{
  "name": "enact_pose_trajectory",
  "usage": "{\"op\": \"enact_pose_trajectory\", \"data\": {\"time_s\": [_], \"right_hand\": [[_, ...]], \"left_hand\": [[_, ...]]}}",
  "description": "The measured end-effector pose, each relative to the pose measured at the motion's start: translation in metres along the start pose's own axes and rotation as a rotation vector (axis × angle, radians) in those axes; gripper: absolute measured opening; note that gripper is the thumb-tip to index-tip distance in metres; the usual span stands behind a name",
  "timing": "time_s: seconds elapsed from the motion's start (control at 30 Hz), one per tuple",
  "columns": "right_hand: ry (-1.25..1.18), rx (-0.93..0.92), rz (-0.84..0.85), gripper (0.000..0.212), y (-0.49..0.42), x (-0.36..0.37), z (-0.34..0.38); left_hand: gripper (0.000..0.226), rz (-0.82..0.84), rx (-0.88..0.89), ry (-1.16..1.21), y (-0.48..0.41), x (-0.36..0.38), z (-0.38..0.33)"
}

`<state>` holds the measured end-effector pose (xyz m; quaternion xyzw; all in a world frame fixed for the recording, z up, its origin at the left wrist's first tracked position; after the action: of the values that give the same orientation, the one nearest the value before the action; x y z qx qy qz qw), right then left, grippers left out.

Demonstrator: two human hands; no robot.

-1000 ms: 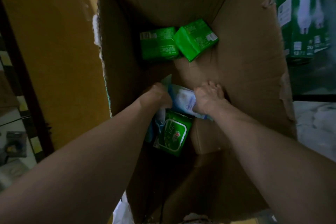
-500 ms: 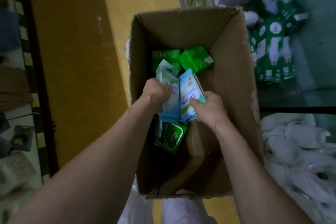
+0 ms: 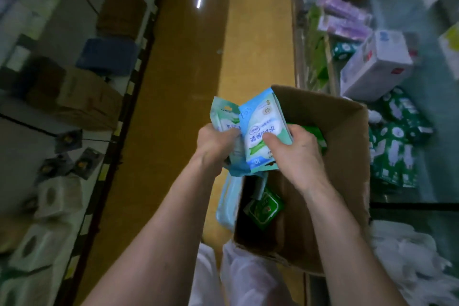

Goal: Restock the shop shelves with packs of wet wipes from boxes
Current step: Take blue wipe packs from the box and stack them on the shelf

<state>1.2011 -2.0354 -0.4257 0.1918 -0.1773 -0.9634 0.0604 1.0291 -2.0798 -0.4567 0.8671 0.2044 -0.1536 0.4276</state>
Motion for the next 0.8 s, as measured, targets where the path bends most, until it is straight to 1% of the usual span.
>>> {"op": "enact_pose_trajectory", "data": {"time_s": [0.07, 0.13, 0.23, 0.4, 0.5, 0.67, 0.8], "right_hand": [[0.028, -0.048, 0.037, 0.023, 0.010, 0.018, 0.021], [0.056, -0.101, 0.108, 0.026, 0.025, 0.047, 0.044], [0.056, -0.168, 0.212, 0.024, 0.053, 0.094, 0.077], [0.066, -0.265, 0.450, 0.022, 0.123, 0.189, 0.123], [0.060, -0.290, 0.585, 0.015, 0.172, 0.244, 0.143], [0.080, -0.370, 0.730, 0.011, 0.254, 0.328, 0.171], [0.081, -0.376, 0.844, 0.011, 0.315, 0.388, 0.184]], "left_hand": [[0.010, -0.035, 0.003, 0.061, 0.011, -0.032, 0.005], [0.021, -0.087, -0.009, 0.133, 0.022, -0.071, 0.019], [0.028, -0.162, -0.027, 0.245, 0.039, -0.130, 0.043], [0.027, -0.325, -0.036, 0.471, 0.076, -0.236, 0.111], [0.023, -0.413, -0.045, 0.604, 0.097, -0.293, 0.159], [0.010, -0.513, -0.065, 0.806, 0.130, -0.376, 0.237], [0.013, -0.585, -0.063, 0.941, 0.156, -0.436, 0.290]]}}
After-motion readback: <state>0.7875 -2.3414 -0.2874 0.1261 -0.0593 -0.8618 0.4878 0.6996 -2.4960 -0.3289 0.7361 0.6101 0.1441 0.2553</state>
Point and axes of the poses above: each hand's wrist, its own y-axis away from the middle knuckle, its own x-axis out of the palm, z = x × y, the point moved 7 cm from there along -y, towards the middle knuckle, and after that the axes turned 13 degrees about -y, right-handed, at the moved point
